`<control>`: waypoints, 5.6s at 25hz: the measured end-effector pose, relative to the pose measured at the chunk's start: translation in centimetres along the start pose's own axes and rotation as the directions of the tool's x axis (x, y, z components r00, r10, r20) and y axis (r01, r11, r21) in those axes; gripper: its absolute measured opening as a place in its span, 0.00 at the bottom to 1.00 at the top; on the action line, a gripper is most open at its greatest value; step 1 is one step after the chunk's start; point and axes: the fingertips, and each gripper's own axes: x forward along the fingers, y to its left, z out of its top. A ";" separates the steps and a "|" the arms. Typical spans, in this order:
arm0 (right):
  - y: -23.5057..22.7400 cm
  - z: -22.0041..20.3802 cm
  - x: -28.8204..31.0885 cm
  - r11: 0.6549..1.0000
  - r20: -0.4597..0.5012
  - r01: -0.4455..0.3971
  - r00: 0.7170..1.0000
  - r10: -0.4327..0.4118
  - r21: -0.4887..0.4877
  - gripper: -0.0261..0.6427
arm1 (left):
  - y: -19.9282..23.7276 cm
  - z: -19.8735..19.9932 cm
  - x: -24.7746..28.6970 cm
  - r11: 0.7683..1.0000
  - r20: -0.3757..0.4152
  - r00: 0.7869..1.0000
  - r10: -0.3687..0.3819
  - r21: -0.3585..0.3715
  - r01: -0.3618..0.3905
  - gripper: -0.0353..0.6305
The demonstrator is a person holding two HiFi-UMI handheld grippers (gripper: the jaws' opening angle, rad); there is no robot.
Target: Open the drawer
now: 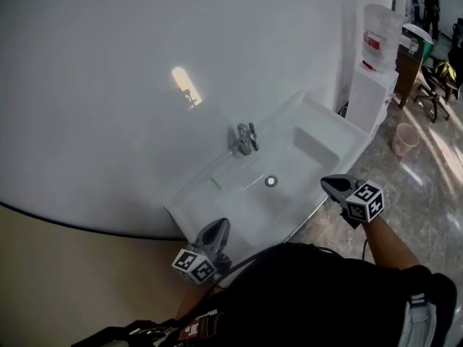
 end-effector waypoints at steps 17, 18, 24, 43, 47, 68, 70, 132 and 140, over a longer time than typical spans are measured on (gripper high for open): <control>-20.2 -3.0 -4.9 0.999 0.000 0.008 1.000 -0.008 0.052 0.04 | -7.2 -6.2 21.7 0.999 -0.166 0.985 -0.043 -0.007 0.043 0.04; -20.7 -3.4 -4.7 0.998 -0.007 0.016 1.000 -0.016 0.063 0.04 | -7.1 -6.6 22.3 0.998 -0.182 0.982 -0.056 -0.006 0.055 0.04; -22.7 -5.7 -2.7 0.985 -0.054 0.105 0.994 -0.099 0.140 0.04 | -5.4 -9.0 25.6 0.982 -0.221 0.957 -0.188 -0.068 0.177 0.04; -25.8 -11.2 -5.6 0.808 -0.184 0.463 0.886 -0.425 0.364 0.05 | -4.4 -13.9 27.5 0.846 -0.258 0.812 -0.524 -0.267 0.461 0.04; -30.1 -14.0 -6.6 0.799 -0.178 0.462 0.886 -0.428 0.384 0.05 | -6.7 -15.4 29.9 0.864 -0.282 0.821 -0.497 -0.252 0.436 0.04; -45.5 -40.9 -9.2 0.912 -0.177 0.252 0.963 -0.203 0.323 0.09 | -20.7 -45.0 48.6 0.919 -0.535 0.749 -0.390 -0.280 0.279 0.04; -45.4 -44.4 -7.7 0.925 -0.184 0.222 0.968 -0.170 0.310 0.10 | -19.7 -48.3 50.0 0.928 -0.547 0.751 -0.370 -0.255 0.271 0.04; -43.8 -71.1 20.3 0.878 -0.009 -0.033 0.999 0.043 0.477 0.24 | -2.6 -76.4 51.6 0.986 -0.579 0.799 -0.163 -0.057 0.159 0.04; -43.8 -71.4 19.6 0.893 -0.018 -0.027 0.999 0.039 0.449 0.24 | -2.3 -76.0 51.7 0.986 -0.565 0.809 -0.162 -0.058 0.156 0.04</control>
